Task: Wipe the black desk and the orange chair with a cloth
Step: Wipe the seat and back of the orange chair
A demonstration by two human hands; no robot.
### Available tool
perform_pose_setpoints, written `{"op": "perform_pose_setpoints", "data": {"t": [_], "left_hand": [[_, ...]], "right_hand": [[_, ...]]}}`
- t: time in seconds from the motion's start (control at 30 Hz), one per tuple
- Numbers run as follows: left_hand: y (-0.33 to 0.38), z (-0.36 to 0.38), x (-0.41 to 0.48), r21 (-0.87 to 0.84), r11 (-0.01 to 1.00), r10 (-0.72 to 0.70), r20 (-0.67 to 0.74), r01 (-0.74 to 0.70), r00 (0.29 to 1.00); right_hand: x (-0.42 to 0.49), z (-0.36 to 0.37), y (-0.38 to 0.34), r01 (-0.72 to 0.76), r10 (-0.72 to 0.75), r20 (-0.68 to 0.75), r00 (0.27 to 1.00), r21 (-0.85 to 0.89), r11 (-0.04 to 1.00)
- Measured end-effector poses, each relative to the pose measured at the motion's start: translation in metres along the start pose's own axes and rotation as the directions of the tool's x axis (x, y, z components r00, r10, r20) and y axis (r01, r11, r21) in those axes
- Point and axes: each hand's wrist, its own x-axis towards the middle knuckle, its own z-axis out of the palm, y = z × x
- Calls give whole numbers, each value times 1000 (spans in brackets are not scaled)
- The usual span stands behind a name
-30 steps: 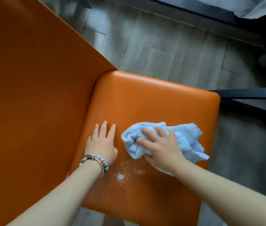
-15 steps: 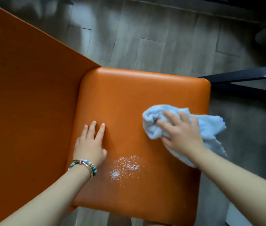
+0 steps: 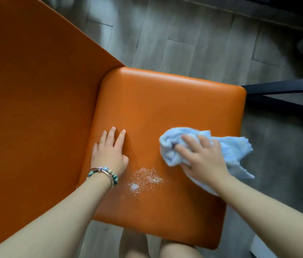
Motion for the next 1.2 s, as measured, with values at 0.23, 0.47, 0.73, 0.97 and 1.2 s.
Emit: {"op": "perform_pose_setpoints", "data": {"t": [0.23, 0.47, 0.73, 0.97, 1.2], "left_hand": [[-21, 19, -35, -92, 995, -35, -55, 29, 998], [-59, 52, -77, -122, 992, -23, 21, 26, 1000], [-87, 84, -96, -190, 981, 34, 31, -28, 999], [-98, 87, -101, -161, 983, 99, 38, -92, 994], [-100, 81, -102, -99, 987, 132, 30, -128, 991]], "right_hand": [[2, -4, -39, -474, 473, 43, 880, 24, 880], [-51, -25, -74, -571, 570, 69, 819, 186, 799], [-91, -15, -123, -967, 950, 184, 252, 25, 252], [-89, -10, -166, -833, 871, 36, 491, 312, 456], [-109, -16, -140, -985, 968, 191, 164, 87, 150]]}}
